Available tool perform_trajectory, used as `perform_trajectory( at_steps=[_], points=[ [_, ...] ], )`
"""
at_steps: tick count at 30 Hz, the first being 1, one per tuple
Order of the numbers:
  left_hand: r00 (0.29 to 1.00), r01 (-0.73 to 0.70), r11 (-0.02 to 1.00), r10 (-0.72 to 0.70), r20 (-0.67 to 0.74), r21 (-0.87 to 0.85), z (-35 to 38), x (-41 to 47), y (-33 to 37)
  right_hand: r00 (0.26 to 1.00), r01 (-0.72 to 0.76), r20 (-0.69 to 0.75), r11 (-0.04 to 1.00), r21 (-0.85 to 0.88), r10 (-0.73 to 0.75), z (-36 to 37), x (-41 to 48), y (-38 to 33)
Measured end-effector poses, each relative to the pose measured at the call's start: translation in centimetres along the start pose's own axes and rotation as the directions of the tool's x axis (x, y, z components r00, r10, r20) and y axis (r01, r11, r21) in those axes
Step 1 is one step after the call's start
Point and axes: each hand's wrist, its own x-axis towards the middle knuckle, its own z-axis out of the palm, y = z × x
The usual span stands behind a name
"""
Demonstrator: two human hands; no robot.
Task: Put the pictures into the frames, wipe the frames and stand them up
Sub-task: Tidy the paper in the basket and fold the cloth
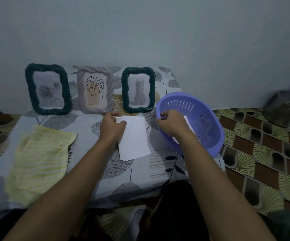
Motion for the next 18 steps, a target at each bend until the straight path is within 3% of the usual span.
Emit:
perform_trajectory(
  at_steps=[2,4,7,10,18],
  points=[
    [0.999,-0.048,0.999,0.048,-0.005,0.015,-1.2,-0.2,0.4,0.999,-0.02,-0.032,1.0,-0.017,0.019,0.3,-0.3,-0.3],
    [0.996,-0.084,0.996,0.084,-0.021,-0.013,-2.3,-0.5,0.6,0.988,0.022,-0.153,0.997,-0.067,-0.032,0.9,-1.1,-0.8],
    [0.99,-0.136,0.989,0.133,-0.056,-0.057,-3.7,-1.2,1.2,0.923,0.274,-0.271,0.961,-0.029,-0.272,2.7,-3.5,-2.4],
    [0.976,-0.209,0.977,0.204,-0.081,-0.05,-4.6,-2.2,1.6,0.923,0.375,-0.156,0.914,0.154,-0.353,5.4,-5.1,-3.3],
    [0.968,-0.249,0.963,0.248,-0.03,-0.104,-5.3,-4.7,1.6,0.932,0.256,0.079,0.8,0.543,-0.352,9.0,-6.8,-3.6]
  ],
)
